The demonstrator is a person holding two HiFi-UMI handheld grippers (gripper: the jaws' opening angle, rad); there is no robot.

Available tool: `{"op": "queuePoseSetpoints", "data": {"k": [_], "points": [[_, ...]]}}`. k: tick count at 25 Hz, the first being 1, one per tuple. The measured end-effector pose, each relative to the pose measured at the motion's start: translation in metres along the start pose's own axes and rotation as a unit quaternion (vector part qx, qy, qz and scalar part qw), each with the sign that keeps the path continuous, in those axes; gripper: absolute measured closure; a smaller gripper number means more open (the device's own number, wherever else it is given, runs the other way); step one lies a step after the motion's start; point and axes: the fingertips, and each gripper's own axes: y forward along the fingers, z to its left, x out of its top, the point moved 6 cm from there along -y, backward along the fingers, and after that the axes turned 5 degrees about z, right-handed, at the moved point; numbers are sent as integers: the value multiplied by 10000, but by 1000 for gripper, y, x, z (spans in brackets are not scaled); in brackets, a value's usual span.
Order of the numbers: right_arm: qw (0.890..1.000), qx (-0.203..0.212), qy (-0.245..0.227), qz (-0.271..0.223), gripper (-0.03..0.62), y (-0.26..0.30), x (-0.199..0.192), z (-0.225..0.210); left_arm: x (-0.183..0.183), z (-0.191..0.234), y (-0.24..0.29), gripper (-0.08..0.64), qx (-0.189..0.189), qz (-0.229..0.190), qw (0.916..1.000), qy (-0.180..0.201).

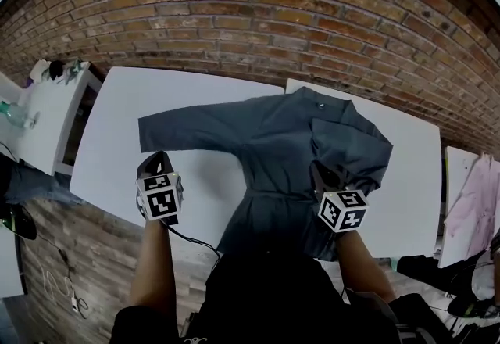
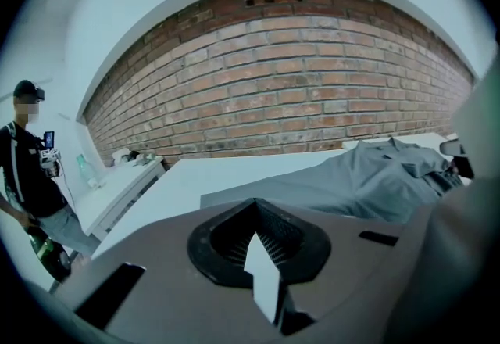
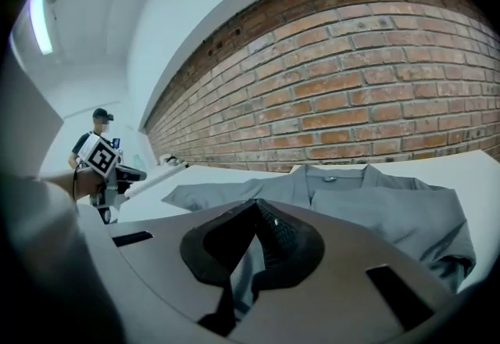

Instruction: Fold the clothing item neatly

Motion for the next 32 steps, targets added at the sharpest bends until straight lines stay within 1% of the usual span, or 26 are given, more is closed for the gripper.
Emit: {"op": "queuePoseSetpoints", "data": {"k": [5, 7, 10, 13, 16, 20, 21, 22, 23, 27, 29, 30, 32], "points": [[9999, 28, -105, 120, 591, 7, -2, 10, 4, 66, 33, 565, 570, 133, 9980, 224], [9998, 7, -130, 173, 591, 10, -4, 15, 2, 91, 50, 565, 667, 282, 9970, 254], [9997, -63, -121, 218, 591, 13, -7, 20, 0, 118, 74, 565, 680, 514, 9960, 252], [9997, -164, 24, 206, 591, 15, -6, 22, 0, 129, 97, 565, 582, 667, 9954, 366], [9991, -325, 254, 35, 591, 16, 2, 18, -5, 132, 120, 565, 435, 865, 9941, 488], [9983, -524, 242, -114, 591, 16, 14, 16, -15, 132, 144, 565, 230, 1077, 9924, 543], [9981, -563, 228, -119, 591, 16, 14, 16, -18, 132, 150, 553, 158, 1129, 9922, 510], [9979, -601, 226, -115, 591, 16, 14, 17, -20, 132, 156, 460, 88, 1198, 9917, 455], [9976, -636, 236, -101, 591, 16, 12, 18, -23, 133, 161, 414, 32, 1280, 9910, 401], [9966, -754, 321, 15, 591, 16, 2, 21, -32, 139, 177, 414, -27, 1481, 9885, 295], [9962, -815, 317, 47, 591, 16, -1, 22, -35, 143, 187, 414, -127, 1530, 9881, 139], [9959, -844, 307, 48, 591, 16, -2, 23, -35, 144, 191, 414, -237, 1584, 9871, -11], [9956, -882, 308, 34, 591, 16, -2, 24, -38, 145, 198, 414, -528, 1769, 9816, -485]]}}
